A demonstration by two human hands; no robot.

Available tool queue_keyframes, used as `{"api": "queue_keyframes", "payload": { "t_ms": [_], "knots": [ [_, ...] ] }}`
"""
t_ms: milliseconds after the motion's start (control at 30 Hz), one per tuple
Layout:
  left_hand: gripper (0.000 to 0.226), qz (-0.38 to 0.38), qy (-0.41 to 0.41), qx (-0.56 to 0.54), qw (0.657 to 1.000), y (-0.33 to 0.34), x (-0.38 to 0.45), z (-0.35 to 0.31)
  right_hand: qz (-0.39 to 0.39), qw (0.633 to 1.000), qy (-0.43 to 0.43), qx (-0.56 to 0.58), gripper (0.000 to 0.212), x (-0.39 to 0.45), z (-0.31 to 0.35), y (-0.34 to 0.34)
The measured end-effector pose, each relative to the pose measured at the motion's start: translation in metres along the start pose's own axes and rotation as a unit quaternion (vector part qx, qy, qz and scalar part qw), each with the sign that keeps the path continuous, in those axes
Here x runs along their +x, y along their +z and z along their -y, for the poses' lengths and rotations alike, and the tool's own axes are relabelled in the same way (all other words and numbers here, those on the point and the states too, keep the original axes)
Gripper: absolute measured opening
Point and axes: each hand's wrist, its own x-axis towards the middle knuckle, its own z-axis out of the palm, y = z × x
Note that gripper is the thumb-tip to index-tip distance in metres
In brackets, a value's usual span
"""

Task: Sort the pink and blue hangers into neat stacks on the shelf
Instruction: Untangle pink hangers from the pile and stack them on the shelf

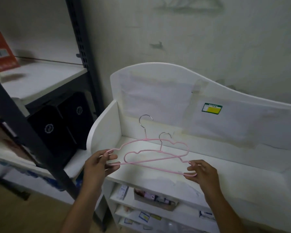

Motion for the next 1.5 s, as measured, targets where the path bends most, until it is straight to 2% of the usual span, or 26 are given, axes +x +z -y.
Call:
{"api": "queue_keyframes", "payload": {
  "t_ms": [167, 533, 633, 867, 967, 1100, 1300, 1433, 1500],
  "knots": [
    [0.021, 0.005, -0.022, 0.000, 1.000, -0.004, 0.021, 0.011, -0.015, 0.998, 0.058, 0.008, 0.010, 0.011, -0.029, 0.022],
    [0.021, 0.022, -0.051, 0.009, 0.998, -0.003, 0.049, 0.026, -0.006, 0.993, 0.088, -0.081, 0.011, 0.029, -0.050, 0.035],
    [0.021, 0.026, -0.058, 0.024, 0.998, -0.002, 0.054, 0.033, -0.018, 0.988, 0.118, -0.102, 0.025, 0.031, -0.052, 0.029],
    [0.019, 0.053, -0.088, 0.045, 0.994, 0.006, 0.067, 0.052, -0.018, 0.982, 0.092, -0.162, 0.034, 0.032, -0.041, 0.006],
    [0.020, 0.050, -0.101, 0.059, 0.992, 0.013, 0.075, 0.061, -0.025, 0.982, 0.077, -0.168, 0.026, 0.032, -0.040, -0.004],
    [0.023, 0.068, -0.107, 0.097, 0.987, 0.023, 0.086, 0.072, -0.021, 0.967, 0.037, -0.253, 0.018, 0.027, -0.039, -0.014],
    [0.023, 0.072, -0.106, 0.140, 0.982, 0.034, 0.098, 0.083, -0.001, 0.949, 0.004, -0.315, 0.033, 0.017, -0.029, -0.010],
    [0.021, 0.065, -0.074, 0.219, 0.971, 0.031, 0.104, 0.089, -0.002, 0.937, -0.015, -0.349, 0.036, 0.016, -0.026, -0.004],
    [0.026, 0.065, -0.018, 0.317, 0.946, 0.026, 0.108, 0.098, -0.001, 0.929, -0.033, -0.368, 0.038, 0.015, -0.024, -0.002]
  ]
}}
